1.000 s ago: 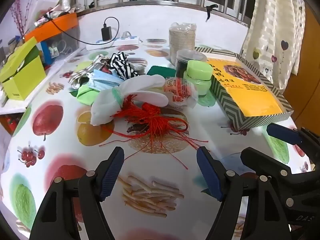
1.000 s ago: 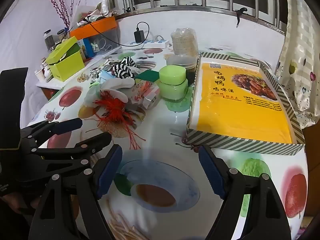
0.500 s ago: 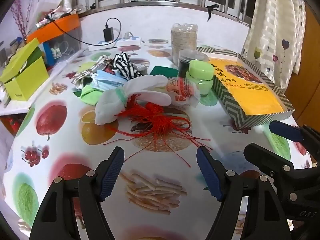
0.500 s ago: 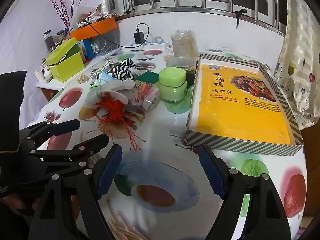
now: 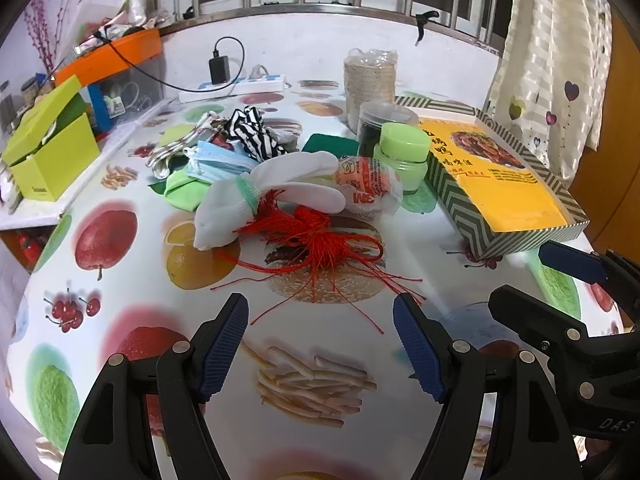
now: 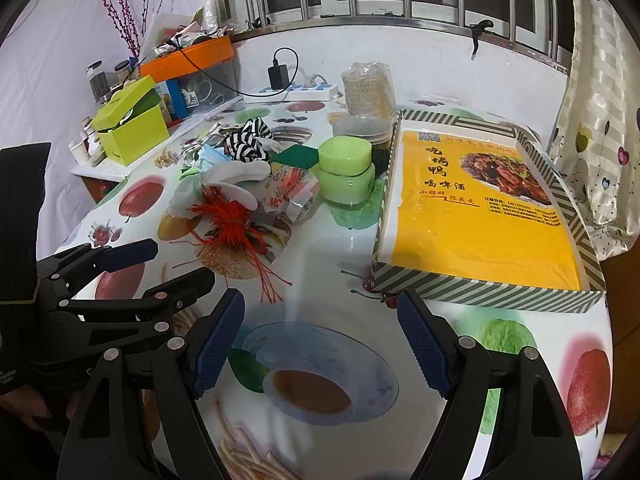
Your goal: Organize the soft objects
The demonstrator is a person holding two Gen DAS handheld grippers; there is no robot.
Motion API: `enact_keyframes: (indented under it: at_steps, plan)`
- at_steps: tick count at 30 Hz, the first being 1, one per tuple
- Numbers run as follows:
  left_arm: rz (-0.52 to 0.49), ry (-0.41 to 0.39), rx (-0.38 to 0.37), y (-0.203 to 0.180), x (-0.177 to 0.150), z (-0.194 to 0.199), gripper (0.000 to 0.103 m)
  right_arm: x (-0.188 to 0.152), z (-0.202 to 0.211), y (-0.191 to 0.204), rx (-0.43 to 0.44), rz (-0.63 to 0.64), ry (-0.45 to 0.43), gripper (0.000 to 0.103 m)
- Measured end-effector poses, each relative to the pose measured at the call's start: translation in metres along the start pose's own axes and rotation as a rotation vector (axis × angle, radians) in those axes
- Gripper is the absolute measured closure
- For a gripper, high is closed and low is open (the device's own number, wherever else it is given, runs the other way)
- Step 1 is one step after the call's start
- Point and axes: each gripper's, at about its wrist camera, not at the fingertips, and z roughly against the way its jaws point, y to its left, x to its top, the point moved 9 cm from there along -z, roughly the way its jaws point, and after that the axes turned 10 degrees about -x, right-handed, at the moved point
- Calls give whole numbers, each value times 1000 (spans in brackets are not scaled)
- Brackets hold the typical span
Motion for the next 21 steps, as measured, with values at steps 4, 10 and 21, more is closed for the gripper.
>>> enact_keyframes:
  at_steps: [4, 10, 21]
  plan:
    - [1, 0, 2, 0, 0, 0, 28, -1, 0, 0, -1, 0, -1, 24]
    - [10, -4, -2, 1, 1, 1, 28, 0, 0, 0, 0, 0, -2, 24]
    - [20, 6, -17, 1, 0, -2, 28, 1, -1, 0, -1, 0, -3, 24]
